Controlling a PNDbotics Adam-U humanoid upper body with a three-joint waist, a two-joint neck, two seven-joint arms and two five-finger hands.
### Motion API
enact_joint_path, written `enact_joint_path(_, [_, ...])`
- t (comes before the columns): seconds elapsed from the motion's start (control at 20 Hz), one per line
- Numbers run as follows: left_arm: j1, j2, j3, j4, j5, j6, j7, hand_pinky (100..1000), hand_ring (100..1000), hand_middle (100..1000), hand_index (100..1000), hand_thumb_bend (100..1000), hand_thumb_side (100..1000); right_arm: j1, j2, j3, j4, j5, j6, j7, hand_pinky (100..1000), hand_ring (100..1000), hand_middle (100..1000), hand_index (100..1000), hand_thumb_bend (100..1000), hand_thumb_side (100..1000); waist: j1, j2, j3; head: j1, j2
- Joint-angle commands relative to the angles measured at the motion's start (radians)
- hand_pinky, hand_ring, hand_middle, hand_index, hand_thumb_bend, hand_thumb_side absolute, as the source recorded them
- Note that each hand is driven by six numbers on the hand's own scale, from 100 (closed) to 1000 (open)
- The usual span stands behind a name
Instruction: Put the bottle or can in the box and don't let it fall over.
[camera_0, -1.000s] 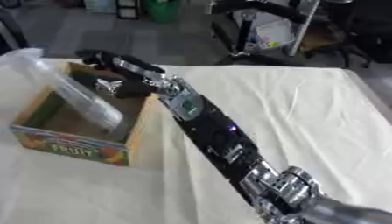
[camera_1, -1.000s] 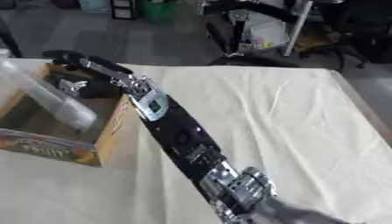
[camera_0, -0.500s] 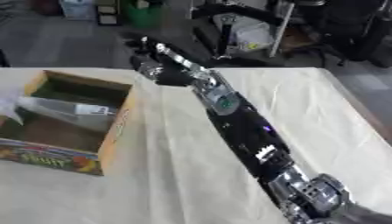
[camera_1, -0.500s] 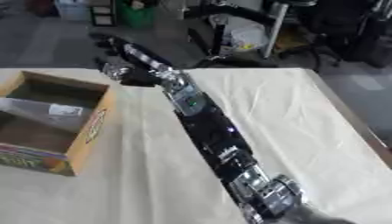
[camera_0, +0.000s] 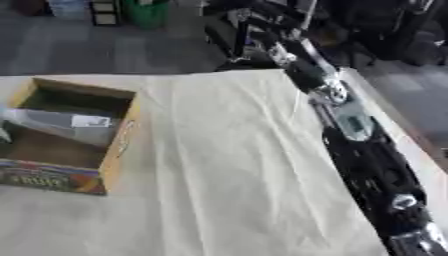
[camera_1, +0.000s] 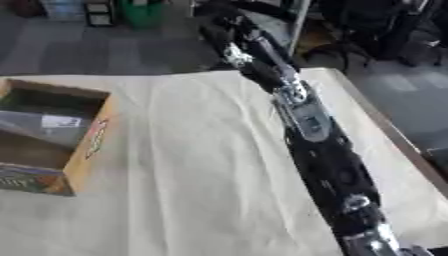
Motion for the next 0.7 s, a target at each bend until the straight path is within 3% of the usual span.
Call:
enact_joint_path(0.05, [0.009, 0.031, 0.008, -0.029, -0.013, 0.001, -0.003, 686, 636, 643, 805, 606, 590, 0.052, -0.034, -0.049, -0.105, -0.031, 0.021, -0.043, 965, 1000, 1000, 1000, 100, 574, 0.005, -0.022, -0.01, 0.053, 0.03])
enact_joint_path(0.25, [0.038, 0.03, 0.012, -0.026, -0.017, 0.008, -0.003, 686, 635, 643, 805, 610, 591, 0.153, -0.005, -0.087, -0.181, 0.006, 0.032, -0.078, 963, 1000, 1000, 1000, 100, 571, 0.022, -0.039, -0.024, 0.129, 0.06])
enact_joint_path(0.45, [0.061, 0.03, 0.012, -0.029, -0.021, 0.008, -0.004, 687, 637, 645, 806, 613, 592, 0.233, 0.062, -0.104, -0.254, 0.091, 0.038, -0.083, 963, 1000, 1000, 1000, 100, 571, 0.038, -0.051, -0.039, 0.2, 0.064])
enact_joint_path(0.7, [0.079, 0.026, 0.01, -0.036, -0.029, 0.005, -0.014, 689, 645, 653, 808, 615, 595, 0.304, 0.136, -0.12, -0.311, 0.125, 0.065, -0.093, 960, 1000, 1000, 1000, 100, 580, 0.05, -0.06, -0.053, 0.261, 0.064])
